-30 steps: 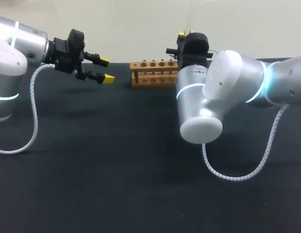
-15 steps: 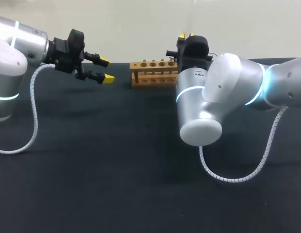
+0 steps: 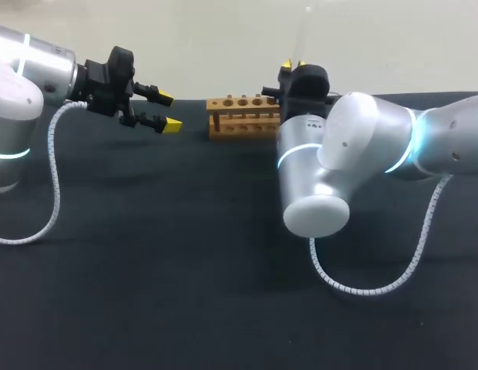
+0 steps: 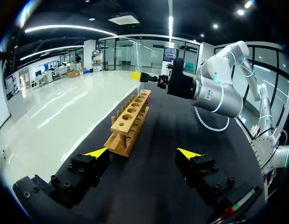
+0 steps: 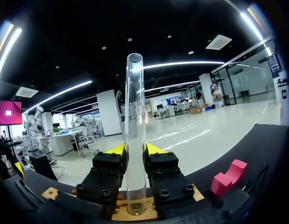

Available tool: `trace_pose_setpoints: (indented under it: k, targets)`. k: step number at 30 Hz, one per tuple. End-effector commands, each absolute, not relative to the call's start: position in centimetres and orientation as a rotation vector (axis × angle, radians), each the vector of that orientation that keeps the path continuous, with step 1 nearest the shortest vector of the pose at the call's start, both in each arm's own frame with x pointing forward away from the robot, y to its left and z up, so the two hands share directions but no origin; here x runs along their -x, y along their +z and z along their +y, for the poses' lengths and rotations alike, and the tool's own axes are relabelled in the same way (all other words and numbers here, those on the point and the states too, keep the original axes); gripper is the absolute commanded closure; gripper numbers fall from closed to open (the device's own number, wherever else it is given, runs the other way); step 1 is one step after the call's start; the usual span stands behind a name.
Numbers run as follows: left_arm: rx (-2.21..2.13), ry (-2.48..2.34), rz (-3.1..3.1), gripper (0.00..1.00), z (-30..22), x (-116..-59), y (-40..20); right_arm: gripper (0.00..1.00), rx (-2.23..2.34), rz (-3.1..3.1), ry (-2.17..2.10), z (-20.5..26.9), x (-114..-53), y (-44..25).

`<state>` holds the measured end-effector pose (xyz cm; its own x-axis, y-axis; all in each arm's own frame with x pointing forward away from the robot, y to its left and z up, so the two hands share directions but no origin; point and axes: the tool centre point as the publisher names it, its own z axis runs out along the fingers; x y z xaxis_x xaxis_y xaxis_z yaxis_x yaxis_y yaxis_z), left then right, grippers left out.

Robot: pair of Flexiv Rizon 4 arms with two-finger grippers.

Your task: Grasp the test tube, adjust it, and insert it.

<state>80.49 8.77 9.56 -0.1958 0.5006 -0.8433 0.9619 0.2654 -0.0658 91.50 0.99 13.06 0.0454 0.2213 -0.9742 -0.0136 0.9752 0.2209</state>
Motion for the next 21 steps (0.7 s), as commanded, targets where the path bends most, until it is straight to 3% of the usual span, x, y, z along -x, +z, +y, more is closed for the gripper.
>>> trace_pose_setpoints:
  k: [1,21]
  targets:
    - [-1.33,-0.808,1.812,0.0,8.8,-80.5,9.5,1.0,-0.033,1.489,0.312,1.0,-91.8,12.1]
    - [-1.33,-0.808,1.812,0.0,8.8,-80.5,9.5,1.0,-0.07,1.479,0.284,0.3,-91.3,12.0]
